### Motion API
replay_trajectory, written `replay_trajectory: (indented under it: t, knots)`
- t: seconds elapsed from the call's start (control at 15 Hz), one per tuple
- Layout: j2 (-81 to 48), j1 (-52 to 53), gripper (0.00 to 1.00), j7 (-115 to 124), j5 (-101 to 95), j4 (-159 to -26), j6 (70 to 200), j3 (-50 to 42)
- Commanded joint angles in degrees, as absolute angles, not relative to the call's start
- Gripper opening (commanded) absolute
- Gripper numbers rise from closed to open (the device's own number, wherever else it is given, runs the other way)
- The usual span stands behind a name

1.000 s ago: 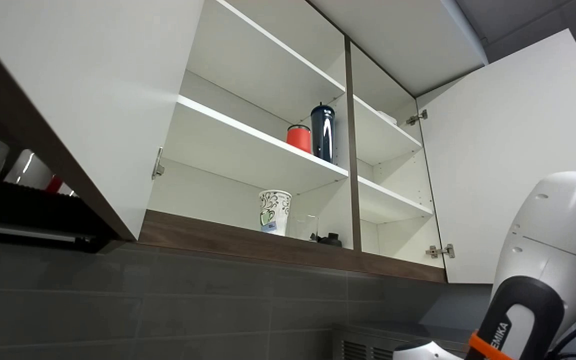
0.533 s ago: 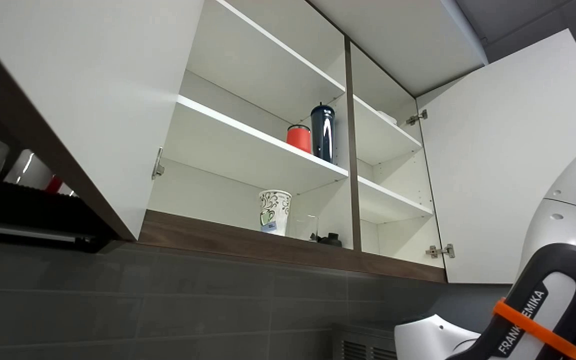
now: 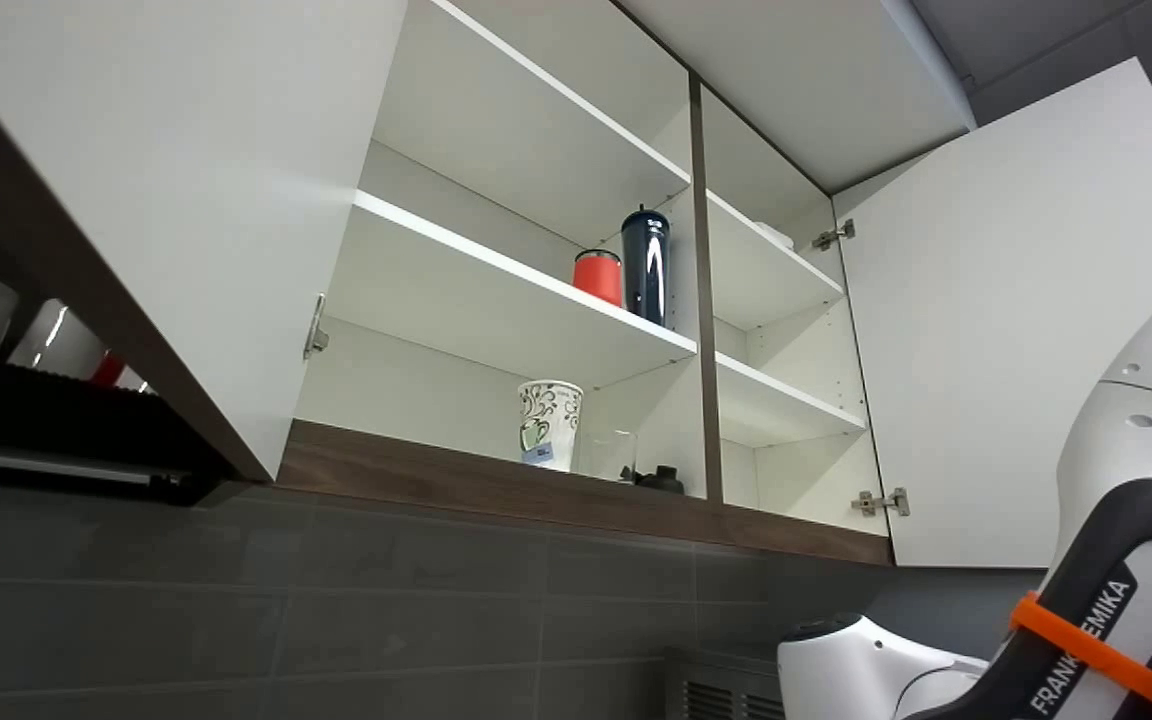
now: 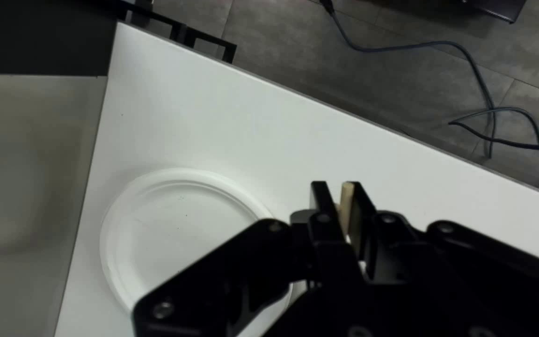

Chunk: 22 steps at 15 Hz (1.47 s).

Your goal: Put the straws inside the tea cup then put the cup and side plate inside the top cupboard

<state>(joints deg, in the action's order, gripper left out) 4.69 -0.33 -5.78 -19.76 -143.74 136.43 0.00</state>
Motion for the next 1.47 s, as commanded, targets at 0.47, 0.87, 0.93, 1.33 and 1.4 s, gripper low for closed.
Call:
replay_trajectory:
  t: [0.47,0.87,0.93,1.33,1.4]
  knots:
    - [10.69,2.75,0.03,-6.14,-34.61,-143.68,122.24,6.28]
    - [8.73,5.26,0.03,-5.3,-41.2,-140.65,116.19,9.34]
    - [8.35,5.54,0.03,-4.97,-42.42,-140.19,115.49,9.65]
    - [9.03,6.11,0.12,-5.77,-41.3,-140.35,116.68,8.75]
    - [8.97,6.11,0.12,-5.77,-41.33,-140.3,116.68,8.75]
